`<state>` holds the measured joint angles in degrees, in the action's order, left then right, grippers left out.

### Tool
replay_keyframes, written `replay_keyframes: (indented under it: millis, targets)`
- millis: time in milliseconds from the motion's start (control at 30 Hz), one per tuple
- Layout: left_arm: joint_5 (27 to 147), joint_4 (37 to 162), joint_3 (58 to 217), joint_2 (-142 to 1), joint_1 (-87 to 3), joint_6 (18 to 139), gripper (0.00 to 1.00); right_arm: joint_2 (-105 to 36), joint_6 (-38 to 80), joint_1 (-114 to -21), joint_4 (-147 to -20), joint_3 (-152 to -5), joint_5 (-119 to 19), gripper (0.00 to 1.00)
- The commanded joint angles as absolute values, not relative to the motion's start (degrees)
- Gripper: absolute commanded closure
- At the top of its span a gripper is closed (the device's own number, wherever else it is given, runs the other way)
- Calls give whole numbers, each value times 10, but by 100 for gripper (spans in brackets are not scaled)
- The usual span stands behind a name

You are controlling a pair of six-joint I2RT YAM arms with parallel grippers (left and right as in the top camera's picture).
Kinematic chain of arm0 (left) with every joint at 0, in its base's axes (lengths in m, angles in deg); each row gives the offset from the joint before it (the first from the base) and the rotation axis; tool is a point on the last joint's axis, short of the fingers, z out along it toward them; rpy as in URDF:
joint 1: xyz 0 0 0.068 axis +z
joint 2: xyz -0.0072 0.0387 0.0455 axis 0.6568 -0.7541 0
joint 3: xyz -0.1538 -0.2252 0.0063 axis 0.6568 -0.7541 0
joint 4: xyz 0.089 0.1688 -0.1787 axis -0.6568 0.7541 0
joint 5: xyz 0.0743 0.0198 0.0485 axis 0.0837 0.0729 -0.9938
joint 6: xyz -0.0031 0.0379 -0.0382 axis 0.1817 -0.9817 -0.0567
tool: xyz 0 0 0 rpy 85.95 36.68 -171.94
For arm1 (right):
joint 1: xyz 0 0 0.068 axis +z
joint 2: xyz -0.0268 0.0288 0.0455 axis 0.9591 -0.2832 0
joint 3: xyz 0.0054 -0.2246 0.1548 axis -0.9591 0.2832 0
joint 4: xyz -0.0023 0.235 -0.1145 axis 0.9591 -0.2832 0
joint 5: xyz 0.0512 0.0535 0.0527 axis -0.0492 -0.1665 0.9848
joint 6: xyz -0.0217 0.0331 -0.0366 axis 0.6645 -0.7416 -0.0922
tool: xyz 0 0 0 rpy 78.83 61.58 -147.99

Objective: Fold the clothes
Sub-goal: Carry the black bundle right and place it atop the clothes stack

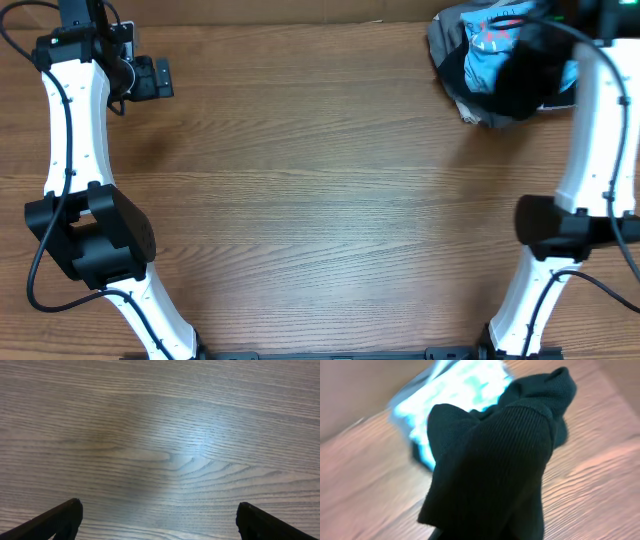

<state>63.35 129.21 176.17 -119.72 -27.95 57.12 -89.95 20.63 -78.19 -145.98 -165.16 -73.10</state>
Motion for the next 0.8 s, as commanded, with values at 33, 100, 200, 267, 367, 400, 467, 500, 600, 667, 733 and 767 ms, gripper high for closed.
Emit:
replay_keyframes:
  millis: [33,100,200,267,367,400,467,500,600,667,733,767]
  targets:
    - [638,1282,1772,-1201,-283,577,0,-883,218,-850,-1423,-1672,-712,96]
    - [638,1277,1772,-1201,-283,579,0,-885,220,-866,-1400,-1668,-712,96]
    - [638,1269,1772,-1201,-283,592,0,-885,233,-877,-1354,-1650,-713,96]
    - [638,1266,1772,-1201,-284,592,0,-885,244,-878,-1329,-1634,-713,96]
    - [638,1262,1772,-1201,-285,592,0,-886,262,-878,-1289,-1596,-721,96]
    - [638,1262,1772,-1201,-285,592,0,-887,266,-878,-1274,-1581,-724,96]
    - [638,1260,1772,-1201,-285,592,0,-888,278,-878,-1240,-1551,-734,96]
    - [638,1258,1772,-1201,-285,592,0,-889,281,-878,-1225,-1539,-741,96]
    - [637,1255,1772,-1201,-285,592,0,-899,314,-878,-1181,-1514,-774,96]
    - [637,1252,1772,-1201,-285,592,0,-908,347,-878,-1163,-1511,-793,96]
    - [637,1248,1772,-1201,-285,592,0,-916,388,-878,-1144,-1511,-800,96]
    - [637,1245,1772,-1201,-285,592,0,-920,407,-878,-1133,-1511,-799,96]
